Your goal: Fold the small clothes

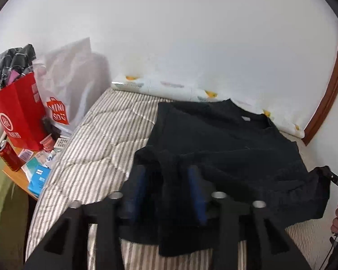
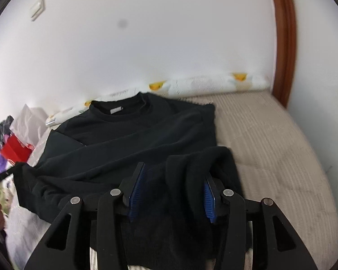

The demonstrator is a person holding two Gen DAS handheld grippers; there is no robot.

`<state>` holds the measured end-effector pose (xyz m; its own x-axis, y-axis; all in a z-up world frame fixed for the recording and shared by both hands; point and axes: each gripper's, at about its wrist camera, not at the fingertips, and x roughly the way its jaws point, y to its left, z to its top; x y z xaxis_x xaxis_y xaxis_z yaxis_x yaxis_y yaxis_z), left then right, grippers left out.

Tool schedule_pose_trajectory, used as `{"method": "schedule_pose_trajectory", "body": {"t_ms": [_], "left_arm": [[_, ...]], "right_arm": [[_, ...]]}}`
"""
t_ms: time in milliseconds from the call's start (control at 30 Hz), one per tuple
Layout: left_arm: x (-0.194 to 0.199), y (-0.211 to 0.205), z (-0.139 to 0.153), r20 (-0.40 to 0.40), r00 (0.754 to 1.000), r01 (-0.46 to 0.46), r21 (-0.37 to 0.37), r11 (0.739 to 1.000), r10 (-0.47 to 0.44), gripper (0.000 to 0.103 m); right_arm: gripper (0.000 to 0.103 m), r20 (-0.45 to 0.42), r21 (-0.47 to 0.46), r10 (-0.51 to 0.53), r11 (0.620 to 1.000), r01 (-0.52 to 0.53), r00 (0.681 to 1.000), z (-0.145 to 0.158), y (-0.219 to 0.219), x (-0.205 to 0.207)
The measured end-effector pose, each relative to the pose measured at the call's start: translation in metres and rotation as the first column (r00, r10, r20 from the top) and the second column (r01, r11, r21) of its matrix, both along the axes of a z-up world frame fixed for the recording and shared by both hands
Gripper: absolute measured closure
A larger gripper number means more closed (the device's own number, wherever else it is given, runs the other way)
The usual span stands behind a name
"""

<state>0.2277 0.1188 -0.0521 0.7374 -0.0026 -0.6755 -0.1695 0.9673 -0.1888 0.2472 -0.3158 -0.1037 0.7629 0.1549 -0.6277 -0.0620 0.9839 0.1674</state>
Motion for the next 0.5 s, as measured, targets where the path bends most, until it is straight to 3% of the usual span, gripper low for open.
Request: {"method": "schedule_pose_trajectory", "body": {"t_ms": [233,500], "left_arm": [[-0.035,0.019,-0.010,-0.018,0.999,-0.030,-0.008,1.000,0.030,0.052],[-0.041,0.036,-0.041,-0.084,0.996,-0.033,-0.083,0.996,0.026,0.052]], "right_arm": [[0.056,0.034,-0.019,-0.077,0.997,0.077,0.996,0.012,-0.032,-0.037],[0.056,-0.108,-0.005,-0.112,0.994,0.112,0.988,-0.034,-0.057,-0.041]]}}
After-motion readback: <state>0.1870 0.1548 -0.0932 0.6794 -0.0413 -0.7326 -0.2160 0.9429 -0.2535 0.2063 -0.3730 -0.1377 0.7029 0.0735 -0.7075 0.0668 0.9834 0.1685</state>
